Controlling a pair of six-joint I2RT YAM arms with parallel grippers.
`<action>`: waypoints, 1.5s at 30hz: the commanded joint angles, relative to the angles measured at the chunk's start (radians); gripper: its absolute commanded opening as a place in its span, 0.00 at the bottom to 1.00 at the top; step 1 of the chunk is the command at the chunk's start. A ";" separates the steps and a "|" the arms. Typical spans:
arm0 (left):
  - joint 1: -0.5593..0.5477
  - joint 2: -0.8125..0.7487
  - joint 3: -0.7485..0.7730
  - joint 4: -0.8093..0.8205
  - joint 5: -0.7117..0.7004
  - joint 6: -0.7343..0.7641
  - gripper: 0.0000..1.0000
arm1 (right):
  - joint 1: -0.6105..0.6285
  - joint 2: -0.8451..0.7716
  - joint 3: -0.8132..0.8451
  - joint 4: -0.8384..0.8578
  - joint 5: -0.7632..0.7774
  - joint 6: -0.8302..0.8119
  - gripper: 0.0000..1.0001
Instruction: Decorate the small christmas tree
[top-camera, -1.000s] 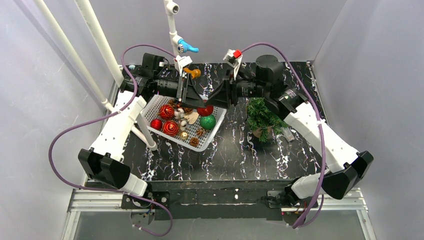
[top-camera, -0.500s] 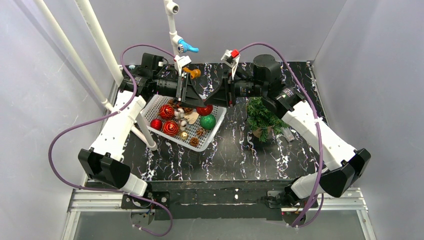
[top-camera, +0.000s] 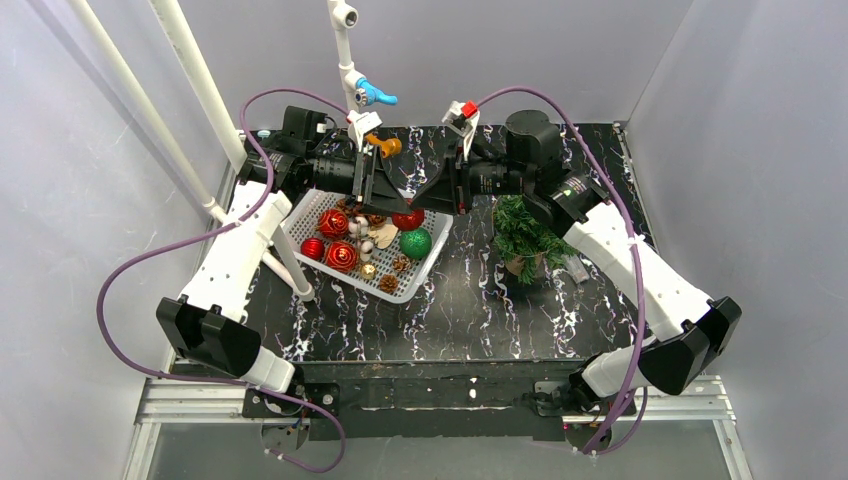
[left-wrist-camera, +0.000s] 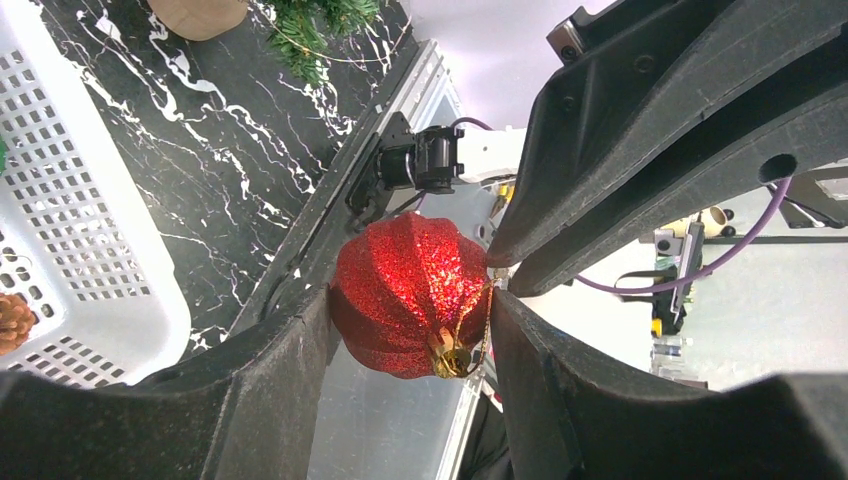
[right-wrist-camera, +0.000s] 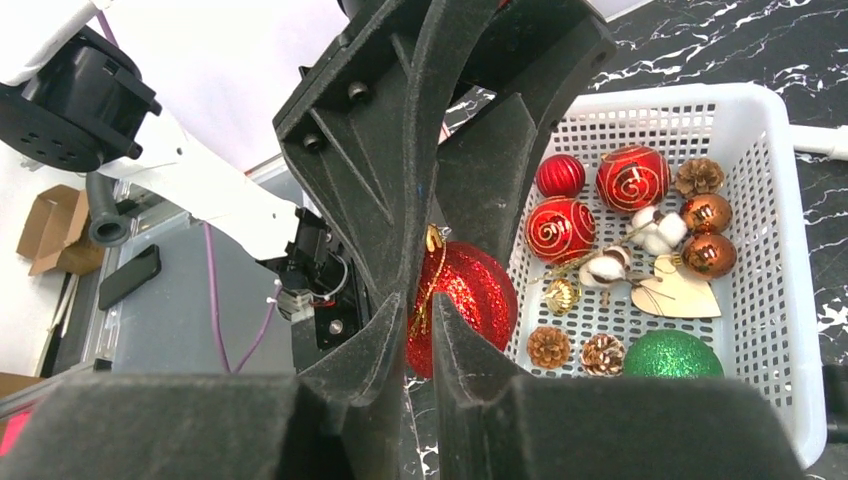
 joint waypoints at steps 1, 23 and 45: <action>0.001 -0.030 -0.006 -0.037 0.094 0.007 0.02 | -0.020 0.009 -0.025 -0.045 0.032 -0.031 0.20; 0.001 -0.050 -0.044 -0.013 0.067 -0.022 0.02 | -0.051 -0.014 -0.036 -0.037 0.091 -0.011 0.16; 0.002 -0.064 -0.150 0.440 -0.238 -0.658 0.02 | -0.050 -0.266 -0.486 0.503 0.204 0.037 0.78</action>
